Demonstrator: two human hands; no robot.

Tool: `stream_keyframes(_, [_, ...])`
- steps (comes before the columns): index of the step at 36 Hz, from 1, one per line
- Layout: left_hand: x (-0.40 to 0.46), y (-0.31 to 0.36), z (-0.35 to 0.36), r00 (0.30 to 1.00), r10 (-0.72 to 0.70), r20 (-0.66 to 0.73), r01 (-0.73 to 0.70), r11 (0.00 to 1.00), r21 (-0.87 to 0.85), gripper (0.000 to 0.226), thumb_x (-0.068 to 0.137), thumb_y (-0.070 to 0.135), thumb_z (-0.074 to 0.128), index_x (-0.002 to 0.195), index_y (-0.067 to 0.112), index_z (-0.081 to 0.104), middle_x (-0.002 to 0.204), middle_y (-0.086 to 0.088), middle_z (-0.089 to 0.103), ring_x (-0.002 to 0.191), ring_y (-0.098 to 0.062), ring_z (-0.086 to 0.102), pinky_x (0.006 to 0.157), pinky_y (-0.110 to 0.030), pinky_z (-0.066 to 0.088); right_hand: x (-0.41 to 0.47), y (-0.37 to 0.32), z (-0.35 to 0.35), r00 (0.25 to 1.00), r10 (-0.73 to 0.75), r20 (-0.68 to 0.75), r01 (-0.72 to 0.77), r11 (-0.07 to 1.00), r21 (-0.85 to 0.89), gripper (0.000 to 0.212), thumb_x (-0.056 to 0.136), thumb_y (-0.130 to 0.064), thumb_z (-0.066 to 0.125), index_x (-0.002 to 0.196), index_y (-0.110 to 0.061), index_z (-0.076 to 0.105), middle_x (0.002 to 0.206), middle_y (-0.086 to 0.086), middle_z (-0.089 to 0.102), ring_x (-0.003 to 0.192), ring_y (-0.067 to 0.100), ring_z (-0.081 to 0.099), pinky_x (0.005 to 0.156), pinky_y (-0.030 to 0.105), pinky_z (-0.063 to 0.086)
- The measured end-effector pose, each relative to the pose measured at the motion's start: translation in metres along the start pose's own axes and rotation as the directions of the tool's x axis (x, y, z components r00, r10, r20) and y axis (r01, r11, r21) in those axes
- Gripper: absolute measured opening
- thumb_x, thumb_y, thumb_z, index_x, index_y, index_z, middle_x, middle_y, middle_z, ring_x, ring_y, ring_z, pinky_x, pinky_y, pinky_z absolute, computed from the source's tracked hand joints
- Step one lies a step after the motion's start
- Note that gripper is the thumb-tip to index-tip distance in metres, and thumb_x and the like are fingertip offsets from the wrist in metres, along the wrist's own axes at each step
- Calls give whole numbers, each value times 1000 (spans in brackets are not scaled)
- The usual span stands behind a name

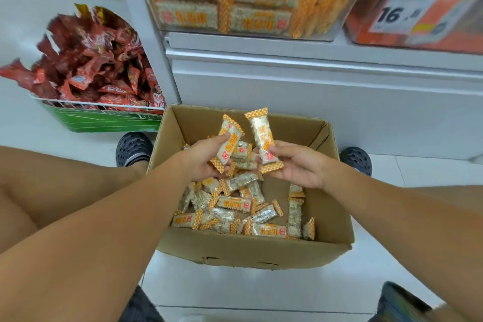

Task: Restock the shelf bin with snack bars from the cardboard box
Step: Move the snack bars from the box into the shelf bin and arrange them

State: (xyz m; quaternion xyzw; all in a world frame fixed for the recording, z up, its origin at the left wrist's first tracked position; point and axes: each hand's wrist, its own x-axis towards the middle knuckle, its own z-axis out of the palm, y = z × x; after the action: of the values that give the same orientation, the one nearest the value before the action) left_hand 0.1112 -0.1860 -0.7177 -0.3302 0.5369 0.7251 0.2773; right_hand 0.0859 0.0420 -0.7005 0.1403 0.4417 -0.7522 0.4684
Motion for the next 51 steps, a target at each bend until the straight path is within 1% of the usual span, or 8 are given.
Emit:
stream_keyframes(8, [-69,74,57,929,300,216,-318,947,54,61,95,58,44,131,12,61,120,-11,70,115,-31,64,105,-46,45,-29,-59,63,985,-170,1,160,926,-343,49,77,-19,73,123,-5,61,126,19,65,111,26,62,108,44,46])
stream_keyframes(16, [-163,152,66,853,394,342,-513,751,417,67,71,6,86,127,24,55,109,-2,74,99,-21,72,81,-41,59,-100,-147,123,974,-213,80,218,774,-594,7,76,-15,76,72,-11,71,69,2,66,62,8,61,61,18,56])
stream_keyframes(22, [-196,200,83,798,505,329,-594,565,573,75,77,0,79,126,32,32,95,5,59,86,-26,73,68,-38,62,-142,-201,150,974,-204,97,200,577,-792,37,84,-22,73,115,-2,65,114,16,73,97,28,73,87,36,60])
stream_keyframes(26, [-198,212,84,763,546,346,-624,481,616,74,78,3,78,128,36,34,102,-3,58,74,-12,62,56,-21,53,-144,-221,155,894,-438,96,412,718,-561,55,81,-41,72,129,-18,61,129,16,65,107,39,69,92,49,56])
stream_keyframes(31, [-184,212,92,781,482,397,-624,578,526,69,77,-7,72,125,33,42,112,-8,52,84,-26,65,65,-38,61,-118,-211,168,764,-643,43,561,630,-537,30,100,-40,54,118,-18,60,94,8,67,85,25,66,77,42,54])
stream_keyframes(38, [-174,227,90,806,527,269,-591,688,422,56,70,-13,61,116,17,49,77,-13,55,67,-26,57,55,-34,53,-117,-214,164,804,-542,247,542,494,-680,38,87,-31,68,118,-12,59,109,10,73,101,28,70,96,50,52])
stream_keyframes(41, [-173,231,88,787,572,230,-615,702,360,54,65,-16,62,110,13,53,96,-22,63,78,-37,67,65,-45,60,-122,-222,156,756,-575,314,561,321,-763,45,81,-2,76,123,-5,59,113,13,73,104,26,71,91,33,56])
stream_keyframes(51, [-183,225,95,730,679,78,-683,728,64,54,66,-19,52,104,16,66,118,-24,60,98,-40,60,95,-67,46,-117,-220,160,659,-707,258,537,202,-819,54,68,-25,88,115,-21,64,103,3,75,98,25,72,79,43,62])
